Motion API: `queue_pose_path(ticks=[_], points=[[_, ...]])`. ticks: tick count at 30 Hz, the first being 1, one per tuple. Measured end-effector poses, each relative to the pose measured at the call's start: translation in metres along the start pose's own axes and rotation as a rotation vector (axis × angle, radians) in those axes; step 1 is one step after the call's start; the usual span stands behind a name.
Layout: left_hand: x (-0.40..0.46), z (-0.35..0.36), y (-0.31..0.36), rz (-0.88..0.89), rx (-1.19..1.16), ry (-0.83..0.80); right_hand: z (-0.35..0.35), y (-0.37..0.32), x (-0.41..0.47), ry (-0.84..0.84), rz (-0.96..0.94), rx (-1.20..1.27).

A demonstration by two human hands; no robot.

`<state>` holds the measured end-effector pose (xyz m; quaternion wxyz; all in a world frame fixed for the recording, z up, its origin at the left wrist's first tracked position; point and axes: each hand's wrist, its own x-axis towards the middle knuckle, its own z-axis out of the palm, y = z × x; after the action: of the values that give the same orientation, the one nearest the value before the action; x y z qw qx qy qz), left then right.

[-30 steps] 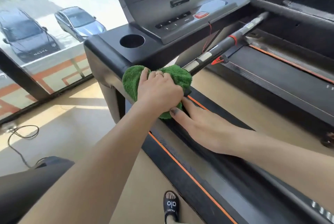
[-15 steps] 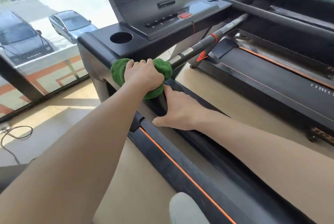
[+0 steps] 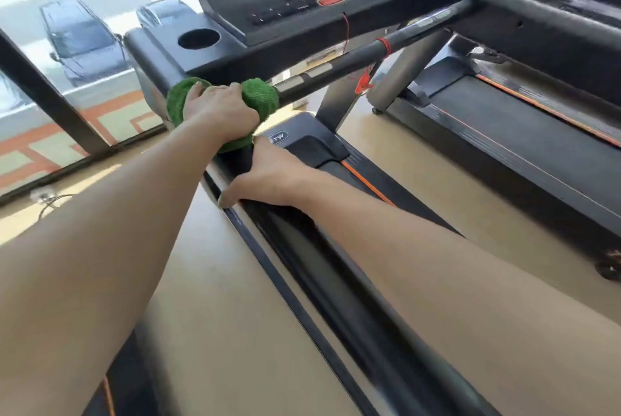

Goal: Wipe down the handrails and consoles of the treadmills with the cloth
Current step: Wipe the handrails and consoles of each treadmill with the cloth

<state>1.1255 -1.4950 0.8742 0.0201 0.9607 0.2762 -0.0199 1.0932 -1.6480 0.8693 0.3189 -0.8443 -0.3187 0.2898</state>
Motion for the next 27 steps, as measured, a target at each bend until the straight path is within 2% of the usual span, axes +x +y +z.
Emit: queue_pose_path(ticks=[5,11,14,16,18,21,27], points=[[-0.015,0.004,0.014,-0.093,0.001,0.002,-0.012,0.038,-0.033,-0.187,-0.068,0.218],[-0.046,0.008,0.035,-0.163,-0.013,0.007,-0.021,0.058,-0.048,-0.291,-0.201,0.408],[-0.056,0.009,0.043,-0.183,0.011,0.004,-0.052,0.06,-0.038,-0.414,-0.19,0.271],[-0.059,0.01,0.045,-0.187,0.046,-0.005,-0.073,0.064,-0.024,-0.385,-0.132,0.191],[-0.058,0.012,0.046,-0.187,0.081,-0.013,-0.096,0.068,-0.009,-0.283,-0.082,0.163],[-0.048,0.009,0.048,-0.18,0.108,0.002,-0.13,0.07,0.012,-0.157,-0.098,0.074],[-0.02,0.011,0.046,-0.196,0.091,0.04,-0.161,0.062,0.068,-0.045,-0.334,-0.158]])
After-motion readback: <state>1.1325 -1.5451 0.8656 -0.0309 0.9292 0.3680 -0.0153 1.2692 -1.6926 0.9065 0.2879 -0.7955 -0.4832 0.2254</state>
